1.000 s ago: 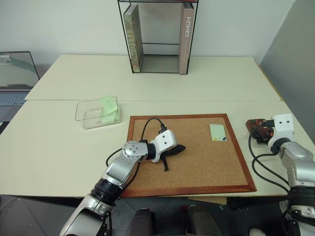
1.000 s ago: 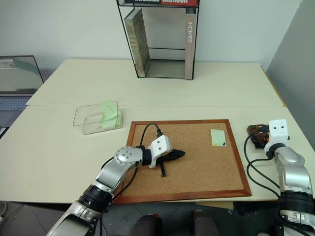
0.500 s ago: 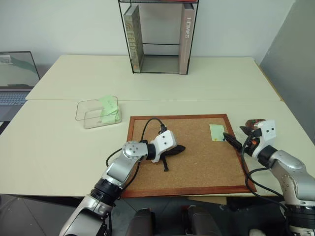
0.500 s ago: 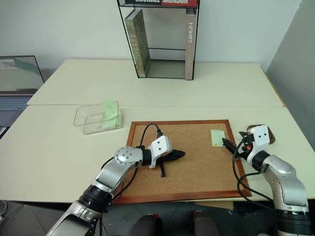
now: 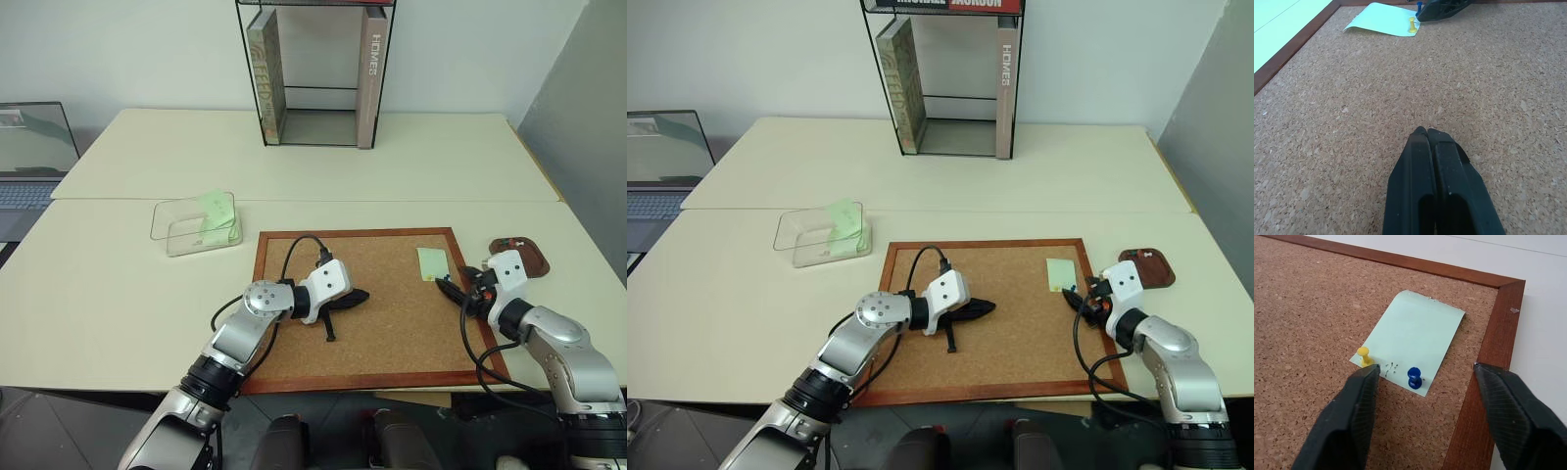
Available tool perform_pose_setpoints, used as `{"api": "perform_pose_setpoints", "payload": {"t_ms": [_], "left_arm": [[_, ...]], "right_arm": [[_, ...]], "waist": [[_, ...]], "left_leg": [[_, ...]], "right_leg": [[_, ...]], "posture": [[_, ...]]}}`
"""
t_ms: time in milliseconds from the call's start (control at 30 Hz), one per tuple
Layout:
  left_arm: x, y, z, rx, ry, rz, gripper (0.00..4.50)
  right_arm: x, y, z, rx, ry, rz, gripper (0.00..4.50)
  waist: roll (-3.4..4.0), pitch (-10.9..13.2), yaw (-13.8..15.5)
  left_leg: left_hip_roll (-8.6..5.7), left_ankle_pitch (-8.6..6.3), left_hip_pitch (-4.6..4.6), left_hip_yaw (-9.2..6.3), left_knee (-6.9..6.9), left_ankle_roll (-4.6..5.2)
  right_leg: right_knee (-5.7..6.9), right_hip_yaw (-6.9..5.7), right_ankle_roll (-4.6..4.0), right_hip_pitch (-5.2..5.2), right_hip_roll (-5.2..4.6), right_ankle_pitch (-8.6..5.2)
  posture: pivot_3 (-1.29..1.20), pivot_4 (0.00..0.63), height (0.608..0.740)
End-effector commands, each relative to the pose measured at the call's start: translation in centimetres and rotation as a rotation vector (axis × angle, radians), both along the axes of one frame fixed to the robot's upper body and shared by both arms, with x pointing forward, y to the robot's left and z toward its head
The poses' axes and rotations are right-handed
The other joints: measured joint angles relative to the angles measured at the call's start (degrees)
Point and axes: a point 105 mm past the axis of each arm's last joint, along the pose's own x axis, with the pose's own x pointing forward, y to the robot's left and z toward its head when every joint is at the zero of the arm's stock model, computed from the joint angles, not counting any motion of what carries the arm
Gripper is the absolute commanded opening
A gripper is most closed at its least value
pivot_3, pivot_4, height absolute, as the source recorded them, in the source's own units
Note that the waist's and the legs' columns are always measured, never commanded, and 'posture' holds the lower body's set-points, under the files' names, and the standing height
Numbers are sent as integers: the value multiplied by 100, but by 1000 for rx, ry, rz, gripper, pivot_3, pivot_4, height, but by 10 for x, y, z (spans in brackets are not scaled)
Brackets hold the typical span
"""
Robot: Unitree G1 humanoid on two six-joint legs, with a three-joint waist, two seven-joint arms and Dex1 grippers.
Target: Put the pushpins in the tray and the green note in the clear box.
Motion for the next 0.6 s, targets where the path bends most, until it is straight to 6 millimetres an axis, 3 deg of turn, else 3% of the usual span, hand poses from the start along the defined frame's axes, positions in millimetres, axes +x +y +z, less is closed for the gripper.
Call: {"api": "perform_pose_setpoints", "payload": {"t_ms": [33,367,600], "left_arm": [[-6,4,-17,59,51,-11,0],[-6,4,-19,63,51,-12,0],[-6,6,-21,76,56,-12,0]], "right_arm": [[0,-1,8,-20,-44,7,2094],[-5,7,15,-45,-86,50,43],[-7,23,29,-52,-156,111,43]], "waist": [[0,0,0],[0,0,1],[0,0,0]], "left_leg": [[0,0,0,0,0,0],[0,0,0,0,0,0],[0,0,-1,-1,0,0]], "right_leg": [[0,0,0,0,0,0],[0,0,0,0,0,0],[0,-1,0,0,0,0]], "posture": [[0,150,740],[0,150,740],[0,150,740]]}}
